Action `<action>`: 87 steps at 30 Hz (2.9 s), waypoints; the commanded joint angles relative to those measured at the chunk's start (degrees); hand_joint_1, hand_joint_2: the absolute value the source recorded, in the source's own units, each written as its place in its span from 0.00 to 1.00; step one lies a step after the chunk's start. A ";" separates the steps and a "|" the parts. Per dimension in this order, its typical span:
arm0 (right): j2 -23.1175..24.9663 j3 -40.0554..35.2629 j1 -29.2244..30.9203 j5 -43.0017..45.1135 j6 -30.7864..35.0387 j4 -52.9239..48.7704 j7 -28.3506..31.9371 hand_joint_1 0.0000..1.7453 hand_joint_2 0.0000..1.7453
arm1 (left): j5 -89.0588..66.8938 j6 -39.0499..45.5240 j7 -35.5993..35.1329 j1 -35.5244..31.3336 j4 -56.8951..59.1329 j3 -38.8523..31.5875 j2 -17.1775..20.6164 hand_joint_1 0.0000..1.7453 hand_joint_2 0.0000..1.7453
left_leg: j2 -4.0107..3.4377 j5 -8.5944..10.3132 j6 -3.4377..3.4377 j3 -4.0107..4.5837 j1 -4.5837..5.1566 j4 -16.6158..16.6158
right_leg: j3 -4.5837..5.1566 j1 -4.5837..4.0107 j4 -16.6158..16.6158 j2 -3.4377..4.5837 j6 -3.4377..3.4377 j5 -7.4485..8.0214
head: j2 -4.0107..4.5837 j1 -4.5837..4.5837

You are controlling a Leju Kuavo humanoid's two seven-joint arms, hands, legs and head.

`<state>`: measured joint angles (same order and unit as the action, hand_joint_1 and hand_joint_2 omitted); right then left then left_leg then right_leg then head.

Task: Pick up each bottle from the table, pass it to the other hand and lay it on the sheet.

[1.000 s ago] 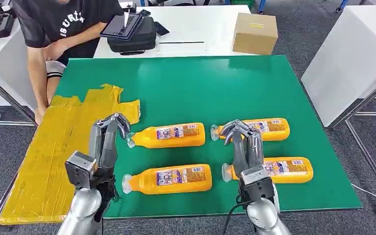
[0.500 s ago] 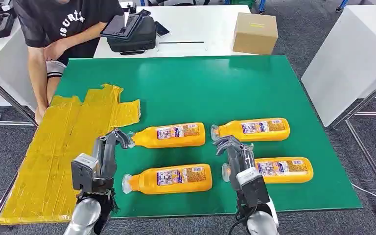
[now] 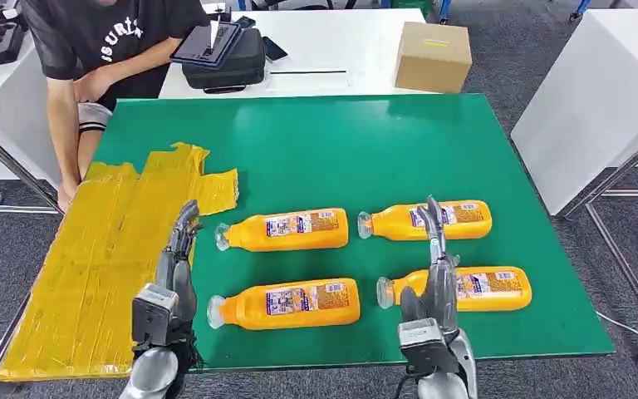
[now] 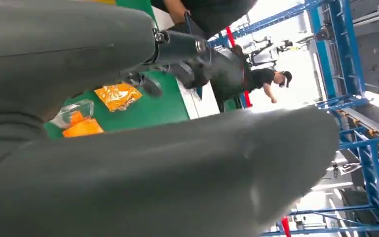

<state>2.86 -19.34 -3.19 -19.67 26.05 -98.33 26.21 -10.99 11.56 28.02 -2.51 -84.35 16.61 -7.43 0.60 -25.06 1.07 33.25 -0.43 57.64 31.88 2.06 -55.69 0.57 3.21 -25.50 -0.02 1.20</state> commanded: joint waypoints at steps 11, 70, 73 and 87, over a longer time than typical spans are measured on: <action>-7.31 2.30 -1.97 -26.26 2.85 -0.48 -13.61 0.00 0.00 | -2.02 0.79 0.10 1.56 2.54 -2.56 -0.28 0.00 0.00 | 0.02 -0.02 -0.04 -0.13 -0.01 -0.06 | -0.17 -0.04 0.10 -0.10 -0.17 -0.02 | 0.02 0.00; -17.57 22.18 -6.65 -50.69 -23.85 0.14 -27.50 0.00 1.00 | -3.44 -3.18 -1.48 3.95 0.76 -7.95 -2.15 0.00 0.00 | -0.01 -0.04 -0.02 -0.09 0.18 -0.02 | -0.12 0.13 0.10 -0.06 -0.17 -0.01 | 0.02 0.02; -18.06 22.57 -6.81 -50.13 -24.90 0.05 -27.67 0.00 1.00 | -3.46 -3.23 -1.48 3.86 0.80 -8.04 -2.18 0.00 0.00 | -0.01 -0.03 -0.02 -0.08 0.19 -0.03 | -0.11 0.14 0.09 -0.05 -0.14 0.00 | 0.00 0.02; -21.22 25.38 -3.49 -51.35 -30.04 7.91 -28.33 0.00 1.00 | -3.48 -3.29 -1.52 2.98 1.74 -7.76 -1.97 0.00 0.00 | -0.07 -0.04 -0.04 -0.14 0.19 -0.03 | -0.18 0.13 0.13 -0.01 -0.21 0.02 | 0.02 0.02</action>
<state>-18.32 5.25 -9.99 -70.14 -2.49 -97.90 -1.75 -14.47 8.48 26.84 1.91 -84.70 9.70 -9.42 0.60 -25.07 1.11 33.24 -0.17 57.65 31.86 2.29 -55.65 0.56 3.22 -25.49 0.00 1.22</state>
